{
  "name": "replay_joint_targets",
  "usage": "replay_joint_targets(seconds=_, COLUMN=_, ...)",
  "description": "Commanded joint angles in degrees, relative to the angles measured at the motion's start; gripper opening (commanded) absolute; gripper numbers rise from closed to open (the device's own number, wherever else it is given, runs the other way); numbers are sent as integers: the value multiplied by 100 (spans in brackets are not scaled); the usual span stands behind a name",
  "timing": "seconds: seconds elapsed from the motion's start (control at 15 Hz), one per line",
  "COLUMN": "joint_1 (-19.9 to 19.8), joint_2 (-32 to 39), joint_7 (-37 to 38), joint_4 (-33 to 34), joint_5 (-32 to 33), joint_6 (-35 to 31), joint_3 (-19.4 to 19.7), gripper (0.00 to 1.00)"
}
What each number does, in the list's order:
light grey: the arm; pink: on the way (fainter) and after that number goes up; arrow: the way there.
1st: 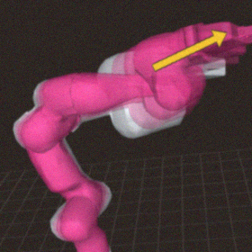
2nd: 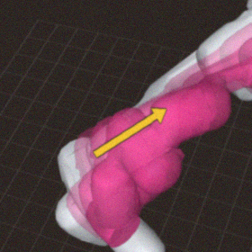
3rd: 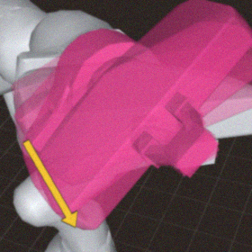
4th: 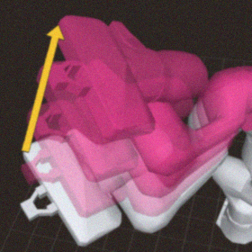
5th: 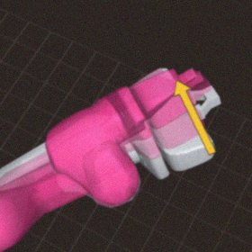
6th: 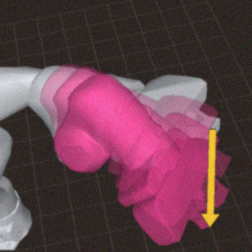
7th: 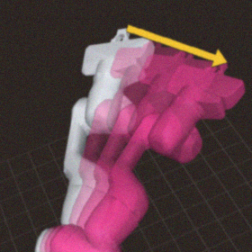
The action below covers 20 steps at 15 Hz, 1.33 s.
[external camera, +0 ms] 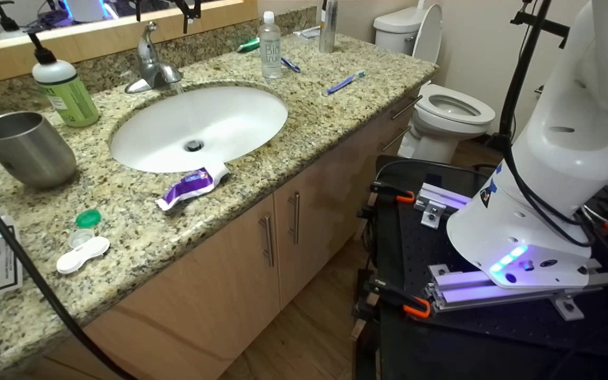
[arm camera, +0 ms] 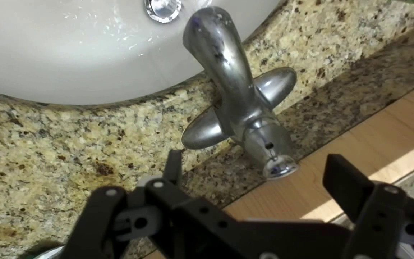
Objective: Remove the blue toothbrush from the silver cup and place it on the right side of the counter, pick up the toothbrush and place it under the running water, put the toothbrush back on the right side of the counter, close the faucet
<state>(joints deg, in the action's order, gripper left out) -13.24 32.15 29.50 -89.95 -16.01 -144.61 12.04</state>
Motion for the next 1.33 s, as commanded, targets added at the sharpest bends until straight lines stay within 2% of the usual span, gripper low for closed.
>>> replay_joint_targets(seconds=0.0, joint_1=-15, joint_2=-11, joint_7=-17, joint_4=30, joint_5=-31, joint_6=23, joint_3=16, gripper=100)
replay_joint_targets(seconds=0.4, joint_1=123, joint_2=118, joint_7=450, joint_4=45, joint_5=175, joint_6=-49, joint_3=272, gripper=100)
replay_joint_targets(seconds=0.47, joint_1=26, joint_2=60, joint_7=251, joint_4=33, joint_5=75, joint_6=16, joint_3=140, gripper=100)
replay_joint_targets(seconds=0.8, joint_1=50, joint_2=86, joint_7=357, joint_4=33, joint_5=111, joint_6=12, joint_3=192, gripper=100)
replay_joint_targets(seconds=1.27, joint_1=-7, joint_2=205, joint_7=314, joint_4=62, joint_5=75, joint_6=391, joint_3=134, gripper=100)
